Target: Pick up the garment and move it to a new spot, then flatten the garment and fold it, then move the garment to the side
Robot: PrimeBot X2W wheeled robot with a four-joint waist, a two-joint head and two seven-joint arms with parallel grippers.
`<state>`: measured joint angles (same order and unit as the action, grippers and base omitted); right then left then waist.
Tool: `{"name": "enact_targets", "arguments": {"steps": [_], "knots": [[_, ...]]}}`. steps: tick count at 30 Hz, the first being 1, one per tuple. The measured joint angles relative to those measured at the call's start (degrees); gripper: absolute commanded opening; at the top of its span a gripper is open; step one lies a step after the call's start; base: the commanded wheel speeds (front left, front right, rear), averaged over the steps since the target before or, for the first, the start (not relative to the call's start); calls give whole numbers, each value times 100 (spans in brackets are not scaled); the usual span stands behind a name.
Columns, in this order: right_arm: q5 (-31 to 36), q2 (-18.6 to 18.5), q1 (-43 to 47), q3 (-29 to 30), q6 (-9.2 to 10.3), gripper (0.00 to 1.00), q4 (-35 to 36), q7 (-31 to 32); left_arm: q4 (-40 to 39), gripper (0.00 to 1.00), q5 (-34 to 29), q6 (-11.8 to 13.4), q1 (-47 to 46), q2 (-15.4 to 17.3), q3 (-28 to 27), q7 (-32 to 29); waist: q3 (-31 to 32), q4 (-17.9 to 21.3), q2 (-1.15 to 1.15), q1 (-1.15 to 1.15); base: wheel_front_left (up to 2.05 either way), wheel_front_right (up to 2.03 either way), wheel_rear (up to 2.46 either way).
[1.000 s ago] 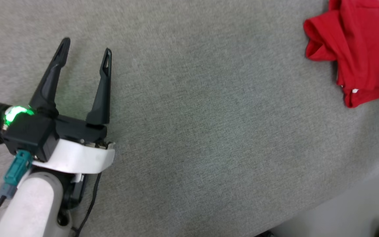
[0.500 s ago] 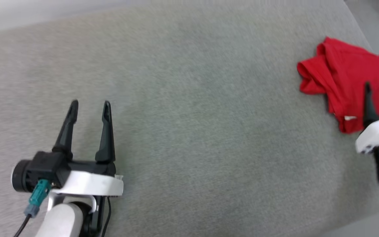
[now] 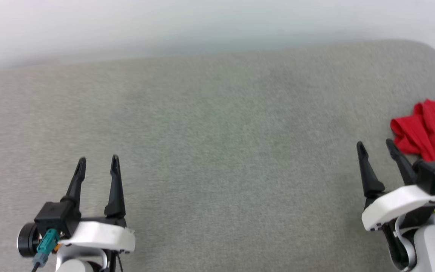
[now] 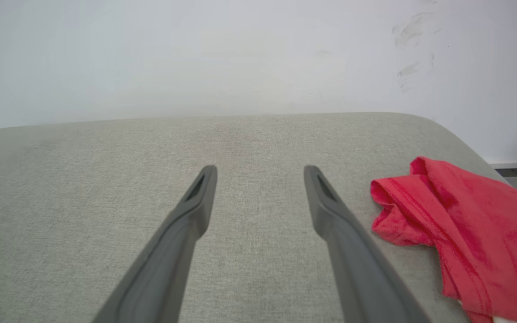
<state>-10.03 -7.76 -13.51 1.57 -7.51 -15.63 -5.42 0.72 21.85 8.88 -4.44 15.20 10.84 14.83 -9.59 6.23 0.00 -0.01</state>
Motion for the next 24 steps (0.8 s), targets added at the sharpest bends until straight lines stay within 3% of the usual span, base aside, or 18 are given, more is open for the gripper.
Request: {"name": "enact_targets", "arguments": {"steps": [13,24], "knots": [[86,320,1423,38,0,100,1803,687,332,100,-43,-82,704,59,-22,8,944,-338,0,0,0,0,0],[145,435,1744,18,0,100,2466,933,450,100,-11,-130,761,53,-32,8,1133,-404,0,0,0,0,0]]}}
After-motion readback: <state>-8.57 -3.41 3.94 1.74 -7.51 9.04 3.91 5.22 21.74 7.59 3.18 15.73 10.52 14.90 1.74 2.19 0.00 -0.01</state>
